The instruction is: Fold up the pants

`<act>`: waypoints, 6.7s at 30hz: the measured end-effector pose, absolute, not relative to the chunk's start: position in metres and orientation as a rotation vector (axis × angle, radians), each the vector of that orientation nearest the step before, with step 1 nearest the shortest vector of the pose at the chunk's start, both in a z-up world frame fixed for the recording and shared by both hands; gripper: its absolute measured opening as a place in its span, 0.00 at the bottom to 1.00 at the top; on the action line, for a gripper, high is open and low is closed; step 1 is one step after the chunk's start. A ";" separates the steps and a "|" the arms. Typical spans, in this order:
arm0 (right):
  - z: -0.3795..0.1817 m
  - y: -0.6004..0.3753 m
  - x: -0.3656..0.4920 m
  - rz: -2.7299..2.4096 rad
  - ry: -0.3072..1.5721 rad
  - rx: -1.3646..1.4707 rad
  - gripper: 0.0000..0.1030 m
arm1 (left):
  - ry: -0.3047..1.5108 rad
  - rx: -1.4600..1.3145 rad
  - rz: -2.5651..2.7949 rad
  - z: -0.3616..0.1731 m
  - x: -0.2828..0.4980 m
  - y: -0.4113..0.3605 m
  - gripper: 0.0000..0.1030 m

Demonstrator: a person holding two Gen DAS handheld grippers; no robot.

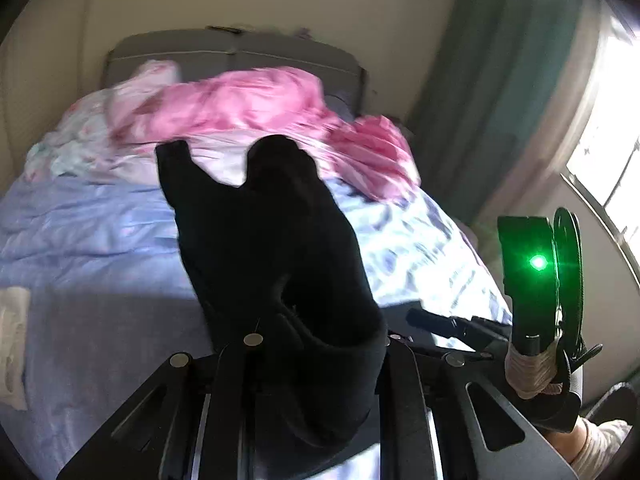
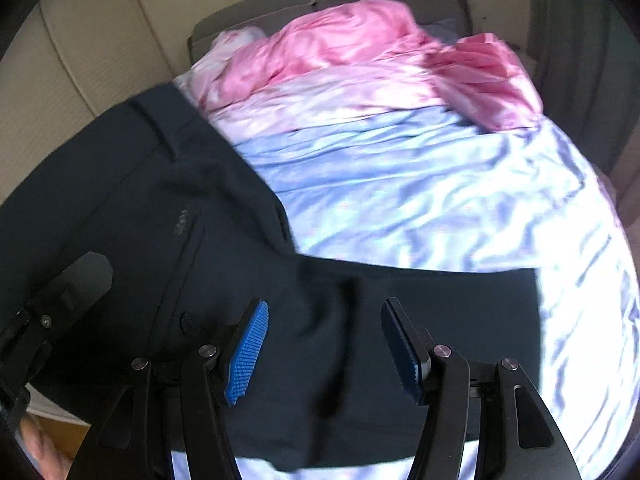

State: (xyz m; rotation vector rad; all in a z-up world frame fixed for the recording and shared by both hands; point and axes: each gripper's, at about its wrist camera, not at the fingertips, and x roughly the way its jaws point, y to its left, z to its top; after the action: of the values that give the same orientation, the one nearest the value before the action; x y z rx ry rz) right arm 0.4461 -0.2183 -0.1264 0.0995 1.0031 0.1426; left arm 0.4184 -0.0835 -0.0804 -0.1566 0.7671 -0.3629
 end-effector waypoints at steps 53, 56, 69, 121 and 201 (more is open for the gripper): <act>-0.276 -0.431 0.553 0.215 1.213 0.158 0.48 | 1.082 -0.089 -0.006 -0.215 0.450 -0.234 0.75; -0.278 -0.427 0.555 0.234 1.233 0.146 0.23 | 1.104 -0.102 -0.002 -0.220 0.448 -0.232 0.75; -0.223 -0.455 0.518 0.217 1.113 0.132 0.05 | 1.104 -0.126 -0.040 -0.208 0.442 -0.250 0.75; -0.353 -0.509 0.426 0.426 1.244 0.707 0.76 | 1.240 0.014 0.034 -0.264 0.392 -0.255 0.76; -0.075 -0.222 0.332 0.164 0.919 0.212 0.23 | 0.945 -0.234 -0.150 -0.063 0.346 0.014 0.09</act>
State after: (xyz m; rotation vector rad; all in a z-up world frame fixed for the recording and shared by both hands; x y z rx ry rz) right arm 0.3321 -0.2222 -0.0753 0.2123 0.9194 0.1640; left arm 0.3458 0.0137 -0.0634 -0.2339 0.9449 -0.1504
